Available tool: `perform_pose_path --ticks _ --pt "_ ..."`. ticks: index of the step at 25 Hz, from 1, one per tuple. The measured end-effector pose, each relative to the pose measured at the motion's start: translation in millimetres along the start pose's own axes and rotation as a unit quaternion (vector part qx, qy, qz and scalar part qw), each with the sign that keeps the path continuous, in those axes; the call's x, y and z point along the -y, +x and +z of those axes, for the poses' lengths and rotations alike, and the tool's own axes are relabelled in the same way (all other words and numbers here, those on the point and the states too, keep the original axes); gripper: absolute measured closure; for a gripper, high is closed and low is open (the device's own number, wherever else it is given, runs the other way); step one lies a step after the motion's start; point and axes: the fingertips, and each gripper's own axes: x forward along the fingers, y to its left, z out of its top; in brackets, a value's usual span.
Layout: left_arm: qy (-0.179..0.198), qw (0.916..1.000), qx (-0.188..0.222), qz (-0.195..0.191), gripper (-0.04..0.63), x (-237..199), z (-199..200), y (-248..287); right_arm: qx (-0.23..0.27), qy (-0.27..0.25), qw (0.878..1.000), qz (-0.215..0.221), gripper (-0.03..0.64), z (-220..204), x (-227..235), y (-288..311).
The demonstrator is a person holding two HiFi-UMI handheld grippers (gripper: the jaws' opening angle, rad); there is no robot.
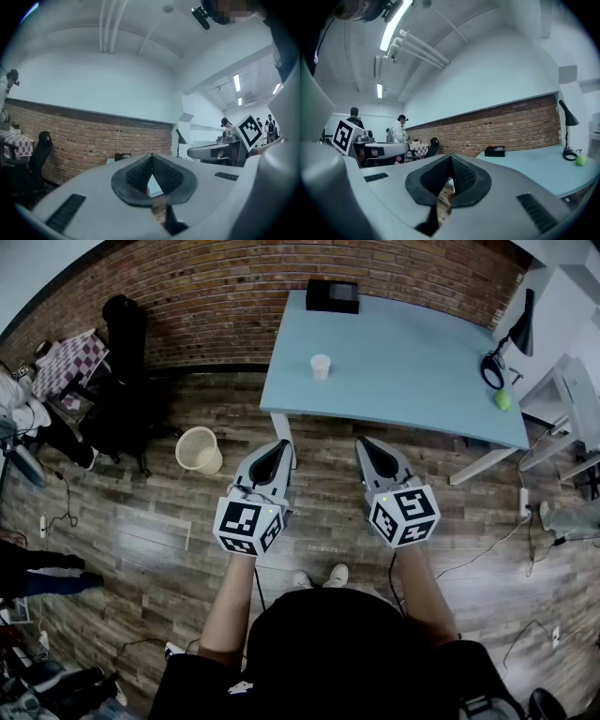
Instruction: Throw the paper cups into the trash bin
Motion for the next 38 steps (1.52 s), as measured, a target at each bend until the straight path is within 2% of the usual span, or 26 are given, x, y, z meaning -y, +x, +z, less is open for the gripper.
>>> perform_pose_path --ticks 21,33,38 --pt "0.009 0.9994 -0.014 0.03 0.586 77 0 27 0.011 0.023 0.999 0.046 0.612 -4 61 -44" --pt "0.019 0.9991 -0.027 0.028 0.586 88 -3 41 0.014 0.038 0.998 0.046 0.612 -11 78 -49" --pt "0.015 0.9991 -0.028 0.029 0.586 78 -7 43 0.01 0.034 0.998 0.052 0.612 -11 75 -39"
